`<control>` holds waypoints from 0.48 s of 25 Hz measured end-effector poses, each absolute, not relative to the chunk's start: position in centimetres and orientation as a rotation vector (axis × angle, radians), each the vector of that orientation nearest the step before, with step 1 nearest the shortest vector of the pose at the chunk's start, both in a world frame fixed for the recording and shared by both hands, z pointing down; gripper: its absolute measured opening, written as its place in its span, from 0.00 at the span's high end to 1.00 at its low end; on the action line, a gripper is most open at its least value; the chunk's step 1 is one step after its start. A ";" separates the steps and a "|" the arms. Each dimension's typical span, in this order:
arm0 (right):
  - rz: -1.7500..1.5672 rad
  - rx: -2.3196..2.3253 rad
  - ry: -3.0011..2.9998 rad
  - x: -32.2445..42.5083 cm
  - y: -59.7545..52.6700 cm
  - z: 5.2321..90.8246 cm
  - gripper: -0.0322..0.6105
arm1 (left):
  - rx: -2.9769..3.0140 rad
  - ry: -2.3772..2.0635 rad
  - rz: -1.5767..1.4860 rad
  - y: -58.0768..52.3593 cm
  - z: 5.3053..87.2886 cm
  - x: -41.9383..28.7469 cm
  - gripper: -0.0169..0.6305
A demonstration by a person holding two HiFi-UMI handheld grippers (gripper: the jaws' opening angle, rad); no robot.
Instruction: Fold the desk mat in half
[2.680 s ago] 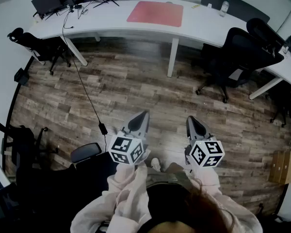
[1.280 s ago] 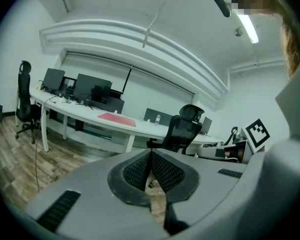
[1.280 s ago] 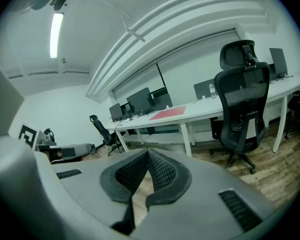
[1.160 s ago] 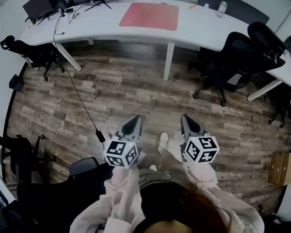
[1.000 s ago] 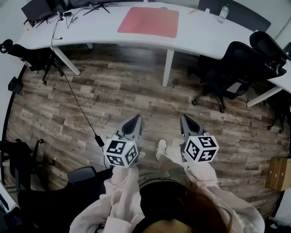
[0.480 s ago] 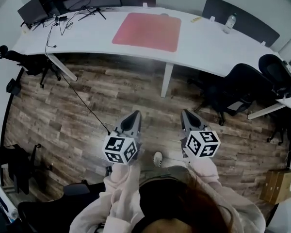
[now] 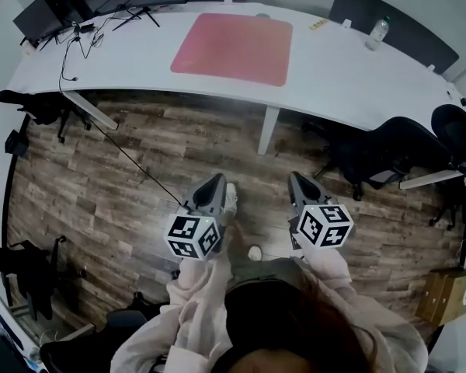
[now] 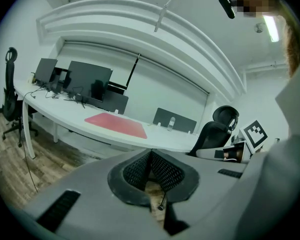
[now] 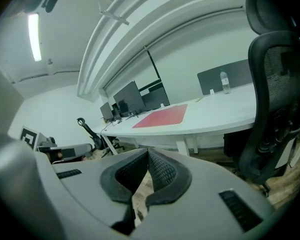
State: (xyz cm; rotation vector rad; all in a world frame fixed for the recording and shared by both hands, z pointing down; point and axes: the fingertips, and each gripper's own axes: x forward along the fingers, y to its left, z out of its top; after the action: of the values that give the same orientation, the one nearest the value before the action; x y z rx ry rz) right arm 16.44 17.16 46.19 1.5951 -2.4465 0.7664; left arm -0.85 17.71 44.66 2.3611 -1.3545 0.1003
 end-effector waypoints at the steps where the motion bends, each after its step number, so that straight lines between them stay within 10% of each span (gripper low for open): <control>1: 0.772 1.605 -2.442 16.4 15.8 46.2 0.93 | 2.366 -1.345 0.101 16.2 44.7 -0.9 0.93; 12: 0.822 1.764 -2.343 15.3 -1.5 44.8 0.93 | 2.448 -1.213 0.174 -2.8 42.7 -2.7 0.93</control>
State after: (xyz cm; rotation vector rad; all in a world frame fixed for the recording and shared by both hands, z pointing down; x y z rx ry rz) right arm 15.33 -1.51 44.78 1.7642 -2.3435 0.8215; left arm -2.71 -2.75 42.69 2.4480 -1.2133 0.1740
